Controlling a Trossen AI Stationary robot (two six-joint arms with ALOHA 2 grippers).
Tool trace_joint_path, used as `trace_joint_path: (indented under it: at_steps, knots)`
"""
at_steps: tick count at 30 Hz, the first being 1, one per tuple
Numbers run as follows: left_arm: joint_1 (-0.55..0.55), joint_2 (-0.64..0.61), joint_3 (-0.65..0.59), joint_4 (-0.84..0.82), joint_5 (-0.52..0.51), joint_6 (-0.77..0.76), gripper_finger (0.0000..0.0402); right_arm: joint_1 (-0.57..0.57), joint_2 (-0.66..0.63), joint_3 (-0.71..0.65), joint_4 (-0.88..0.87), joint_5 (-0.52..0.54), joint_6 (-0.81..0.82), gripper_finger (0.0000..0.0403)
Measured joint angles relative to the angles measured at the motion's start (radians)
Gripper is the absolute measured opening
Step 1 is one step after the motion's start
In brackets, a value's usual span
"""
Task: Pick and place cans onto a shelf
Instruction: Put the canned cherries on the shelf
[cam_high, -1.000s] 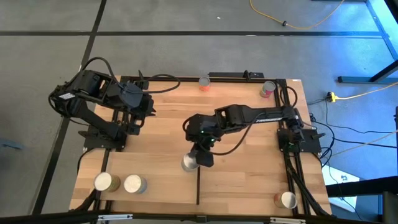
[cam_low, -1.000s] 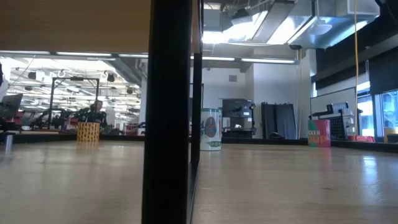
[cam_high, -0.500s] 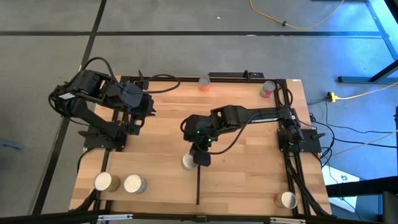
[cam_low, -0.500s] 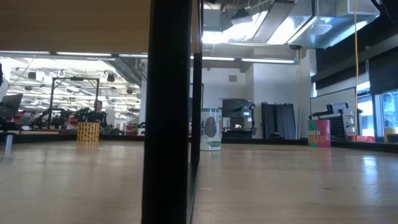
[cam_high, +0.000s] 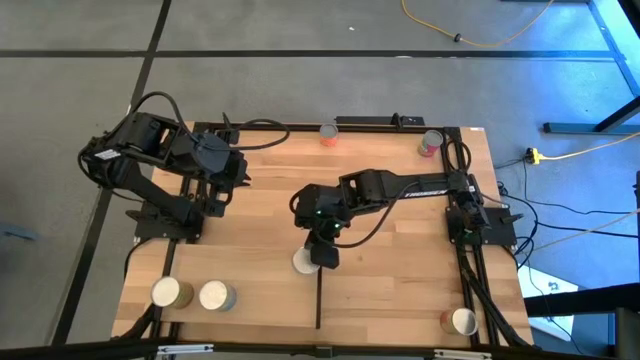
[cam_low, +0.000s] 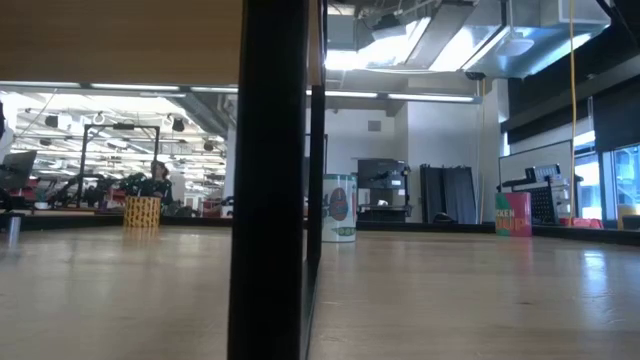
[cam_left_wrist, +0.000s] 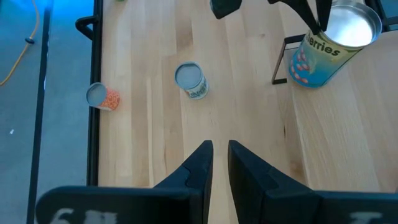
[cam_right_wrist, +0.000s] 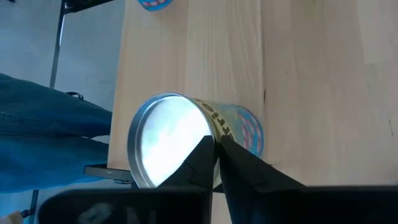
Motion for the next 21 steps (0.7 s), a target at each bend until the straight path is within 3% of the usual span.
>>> trace_joint_path:
  at_steps: [21]
  knots:
    - [0.000, 0.000, 0.000, 0.000, 0.000, 0.000, 0.0042, 0.000, 0.000, 0.000, 0.005, -0.002, 0.000, 0.0009]
